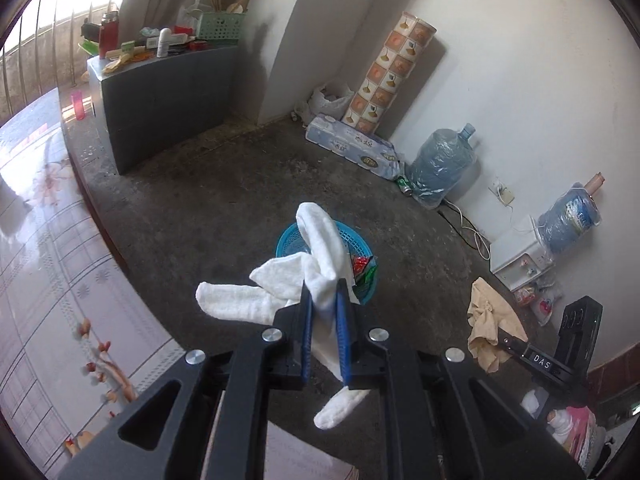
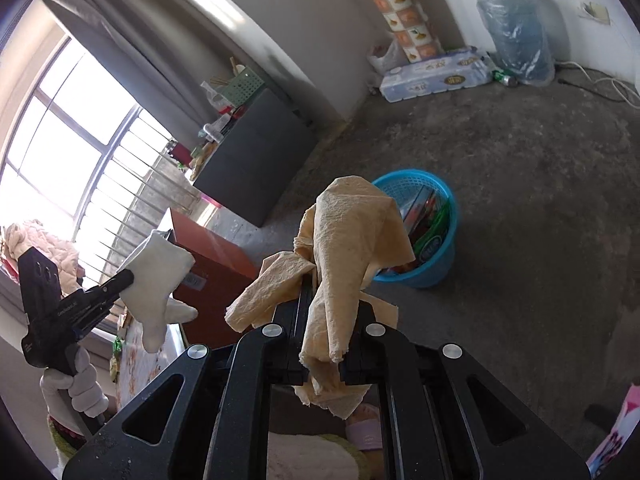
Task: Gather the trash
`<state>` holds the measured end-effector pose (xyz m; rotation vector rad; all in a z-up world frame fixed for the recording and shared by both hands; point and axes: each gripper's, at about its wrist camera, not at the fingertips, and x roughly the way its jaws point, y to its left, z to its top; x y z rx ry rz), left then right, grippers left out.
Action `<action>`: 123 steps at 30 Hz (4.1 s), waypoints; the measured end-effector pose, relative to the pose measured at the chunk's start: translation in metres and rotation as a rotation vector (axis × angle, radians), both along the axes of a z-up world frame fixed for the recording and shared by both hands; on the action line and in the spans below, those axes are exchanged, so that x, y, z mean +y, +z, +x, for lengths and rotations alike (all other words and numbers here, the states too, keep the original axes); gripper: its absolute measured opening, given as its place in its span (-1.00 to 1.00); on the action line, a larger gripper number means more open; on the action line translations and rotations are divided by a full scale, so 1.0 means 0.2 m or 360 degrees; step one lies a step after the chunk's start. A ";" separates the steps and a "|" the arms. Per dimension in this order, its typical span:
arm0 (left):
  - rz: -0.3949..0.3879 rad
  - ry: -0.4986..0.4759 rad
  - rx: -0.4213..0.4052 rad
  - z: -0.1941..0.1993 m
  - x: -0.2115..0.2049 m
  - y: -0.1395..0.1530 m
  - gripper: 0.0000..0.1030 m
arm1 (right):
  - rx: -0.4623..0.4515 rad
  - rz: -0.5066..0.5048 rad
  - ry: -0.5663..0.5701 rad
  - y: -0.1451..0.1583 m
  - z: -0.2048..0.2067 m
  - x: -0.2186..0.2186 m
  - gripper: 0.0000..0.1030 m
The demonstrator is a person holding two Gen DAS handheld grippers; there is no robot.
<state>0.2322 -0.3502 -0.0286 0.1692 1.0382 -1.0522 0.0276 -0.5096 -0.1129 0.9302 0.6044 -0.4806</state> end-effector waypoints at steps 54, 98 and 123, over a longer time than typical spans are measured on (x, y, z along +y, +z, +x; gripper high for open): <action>0.0187 0.0740 -0.0251 0.52 1.19 0.01 0.16 | 0.1170 0.0461 0.0330 -1.54 1.65 -0.88 -0.74; 0.0041 0.1177 -0.0471 -1.01 1.44 0.10 0.89 | 0.0003 -0.1131 0.0574 0.63 -0.13 1.20 0.85; 0.0432 0.1195 -0.0390 -0.90 1.22 -0.06 0.89 | 0.0531 -0.1124 0.0638 0.34 -0.05 1.14 0.85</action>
